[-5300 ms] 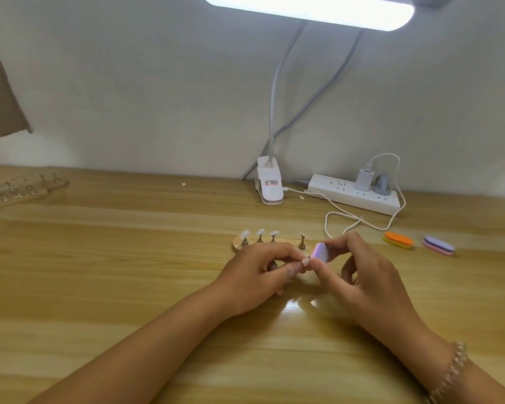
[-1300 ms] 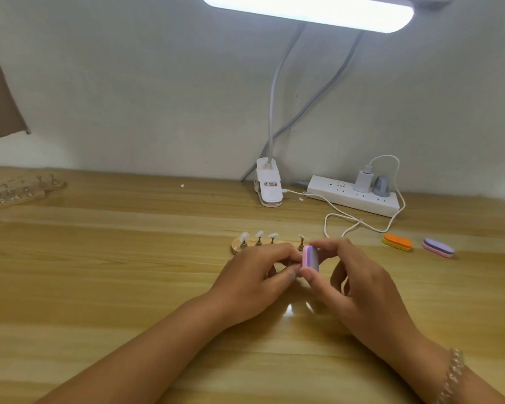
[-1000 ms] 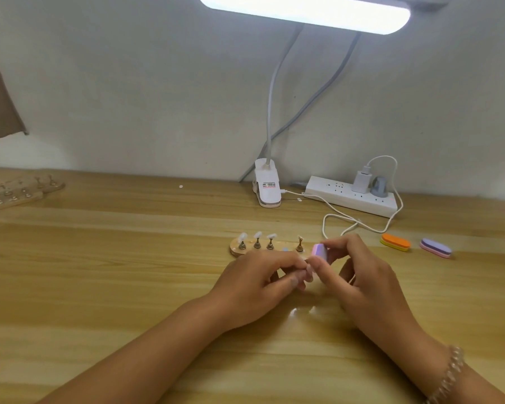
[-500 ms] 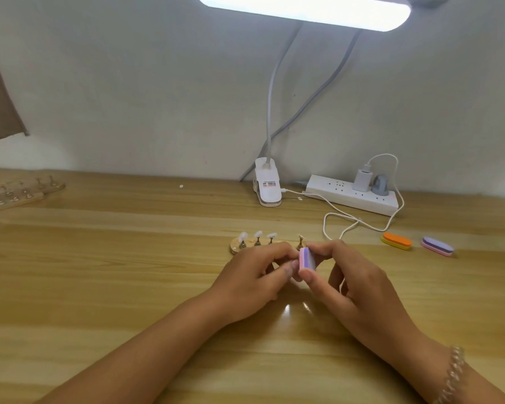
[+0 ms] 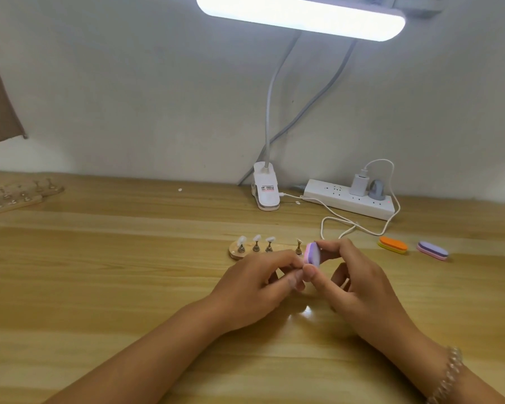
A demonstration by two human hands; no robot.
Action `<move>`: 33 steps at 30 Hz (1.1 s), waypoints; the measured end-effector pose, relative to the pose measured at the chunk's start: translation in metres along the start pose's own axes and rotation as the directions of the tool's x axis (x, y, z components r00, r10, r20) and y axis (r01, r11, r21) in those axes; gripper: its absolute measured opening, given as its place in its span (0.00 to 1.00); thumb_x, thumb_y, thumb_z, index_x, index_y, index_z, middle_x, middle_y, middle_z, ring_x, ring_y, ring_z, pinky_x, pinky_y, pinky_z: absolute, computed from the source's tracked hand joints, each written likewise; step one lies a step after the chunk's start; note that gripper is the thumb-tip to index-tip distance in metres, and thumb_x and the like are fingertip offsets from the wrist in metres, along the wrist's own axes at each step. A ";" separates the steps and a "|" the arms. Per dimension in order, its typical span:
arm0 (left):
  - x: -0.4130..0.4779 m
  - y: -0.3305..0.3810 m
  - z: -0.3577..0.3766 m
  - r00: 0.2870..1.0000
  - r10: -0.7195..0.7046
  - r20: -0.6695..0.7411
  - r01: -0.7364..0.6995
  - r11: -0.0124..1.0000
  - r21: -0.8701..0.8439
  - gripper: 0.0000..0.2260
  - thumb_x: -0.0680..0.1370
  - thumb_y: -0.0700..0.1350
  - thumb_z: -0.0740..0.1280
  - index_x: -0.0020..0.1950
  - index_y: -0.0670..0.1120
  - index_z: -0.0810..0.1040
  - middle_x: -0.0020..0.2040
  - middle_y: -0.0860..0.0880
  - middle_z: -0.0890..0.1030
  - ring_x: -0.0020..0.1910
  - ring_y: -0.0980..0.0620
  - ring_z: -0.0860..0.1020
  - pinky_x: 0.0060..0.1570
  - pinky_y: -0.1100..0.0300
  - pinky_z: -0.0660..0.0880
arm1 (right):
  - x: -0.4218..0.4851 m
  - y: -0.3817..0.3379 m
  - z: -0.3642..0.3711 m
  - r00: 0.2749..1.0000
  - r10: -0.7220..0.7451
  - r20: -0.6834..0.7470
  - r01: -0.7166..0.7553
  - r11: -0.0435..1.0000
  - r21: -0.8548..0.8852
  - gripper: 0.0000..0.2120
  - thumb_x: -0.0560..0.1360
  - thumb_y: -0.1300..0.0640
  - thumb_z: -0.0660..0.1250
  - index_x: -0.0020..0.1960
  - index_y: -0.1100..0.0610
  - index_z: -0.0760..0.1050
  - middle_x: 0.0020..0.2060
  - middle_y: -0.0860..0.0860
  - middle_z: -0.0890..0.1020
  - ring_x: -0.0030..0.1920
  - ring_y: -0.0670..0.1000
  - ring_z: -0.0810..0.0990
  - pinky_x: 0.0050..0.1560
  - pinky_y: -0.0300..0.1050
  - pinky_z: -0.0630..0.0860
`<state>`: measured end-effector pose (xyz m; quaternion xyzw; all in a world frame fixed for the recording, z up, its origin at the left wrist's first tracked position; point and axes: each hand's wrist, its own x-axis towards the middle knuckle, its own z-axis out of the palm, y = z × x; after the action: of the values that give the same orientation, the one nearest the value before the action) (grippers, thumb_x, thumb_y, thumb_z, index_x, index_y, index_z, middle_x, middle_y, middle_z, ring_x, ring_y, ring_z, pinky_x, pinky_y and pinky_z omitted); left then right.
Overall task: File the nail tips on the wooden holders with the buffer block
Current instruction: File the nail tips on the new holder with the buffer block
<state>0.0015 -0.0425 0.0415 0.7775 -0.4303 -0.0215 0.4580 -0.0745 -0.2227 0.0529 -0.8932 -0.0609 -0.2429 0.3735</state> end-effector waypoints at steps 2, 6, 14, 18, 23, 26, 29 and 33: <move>-0.001 0.001 0.000 1.000 0.000 0.004 0.001 1.000 -0.007 0.05 0.83 0.51 0.63 0.49 0.60 0.77 0.43 0.60 0.82 0.31 0.62 0.77 0.35 0.58 0.75 | 0.002 0.000 -0.001 0.998 0.055 0.034 -0.059 0.991 0.119 0.17 0.70 0.41 0.69 0.55 0.47 0.75 0.48 0.39 0.81 0.29 0.49 0.77 0.31 0.41 0.73; 0.000 0.003 -0.001 0.999 -0.036 -0.025 0.034 0.996 -0.078 0.05 0.82 0.48 0.63 0.50 0.54 0.78 0.44 0.55 0.83 0.31 0.60 0.77 0.36 0.55 0.76 | 0.004 -0.001 -0.002 0.994 0.109 0.004 -0.108 0.975 0.195 0.21 0.66 0.38 0.69 0.53 0.49 0.77 0.44 0.41 0.82 0.27 0.47 0.75 0.28 0.38 0.71; 0.000 0.005 -0.002 0.998 -0.036 -0.044 0.032 0.996 -0.085 0.06 0.83 0.42 0.63 0.51 0.48 0.80 0.42 0.56 0.82 0.33 0.65 0.77 0.36 0.65 0.72 | 0.002 -0.003 -0.003 0.996 0.034 -0.082 -0.025 0.994 0.104 0.20 0.65 0.37 0.69 0.51 0.47 0.75 0.43 0.40 0.81 0.28 0.51 0.75 0.29 0.46 0.73; 0.000 0.002 -0.004 0.998 -0.047 -0.050 0.043 0.997 -0.071 0.09 0.82 0.41 0.63 0.48 0.54 0.78 0.37 0.62 0.78 0.30 0.61 0.75 0.36 0.61 0.72 | -0.004 -0.006 0.001 0.996 -0.091 -0.018 0.090 0.995 -0.030 0.16 0.70 0.39 0.72 0.51 0.46 0.73 0.42 0.41 0.81 0.29 0.50 0.75 0.30 0.46 0.73; 0.000 0.001 -0.002 0.999 -0.019 -0.041 0.018 1.000 -0.018 0.06 0.81 0.47 0.63 0.48 0.56 0.79 0.42 0.59 0.81 0.30 0.60 0.75 0.35 0.58 0.74 | 0.001 -0.003 -0.001 0.997 0.004 -0.075 -0.005 1.000 -0.014 0.17 0.68 0.39 0.71 0.51 0.46 0.74 0.43 0.39 0.80 0.30 0.51 0.76 0.33 0.49 0.75; 0.000 -0.001 0.000 0.999 -0.018 -0.031 0.019 1.000 0.023 0.06 0.81 0.50 0.63 0.49 0.61 0.79 0.45 0.59 0.83 0.31 0.58 0.76 0.37 0.52 0.77 | -0.001 -0.005 0.000 0.994 -0.057 -0.096 0.048 0.994 -0.099 0.15 0.69 0.46 0.73 0.52 0.49 0.74 0.43 0.38 0.78 0.30 0.50 0.75 0.30 0.45 0.73; 0.000 0.000 0.000 0.999 -0.010 -0.046 0.011 0.999 0.030 0.06 0.80 0.51 0.63 0.49 0.61 0.79 0.45 0.60 0.82 0.31 0.59 0.76 0.37 0.54 0.77 | -0.001 -0.004 -0.001 0.994 -0.042 -0.104 0.033 0.996 -0.083 0.16 0.68 0.48 0.74 0.52 0.50 0.74 0.42 0.39 0.79 0.29 0.51 0.75 0.30 0.45 0.73; 0.002 -0.001 0.000 0.995 -0.033 -0.091 0.033 0.999 0.005 0.06 0.80 0.48 0.63 0.49 0.56 0.80 0.42 0.58 0.81 0.35 0.56 0.78 0.40 0.49 0.78 | -0.003 -0.006 0.000 0.996 -0.077 -0.054 0.072 0.994 -0.086 0.16 0.68 0.47 0.75 0.50 0.49 0.74 0.40 0.40 0.79 0.28 0.50 0.74 0.29 0.46 0.72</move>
<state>0.0038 -0.0433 0.0415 0.7862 -0.3962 0.0077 0.4743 -0.0789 -0.2183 0.0552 -0.8980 -0.0732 -0.2844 0.3278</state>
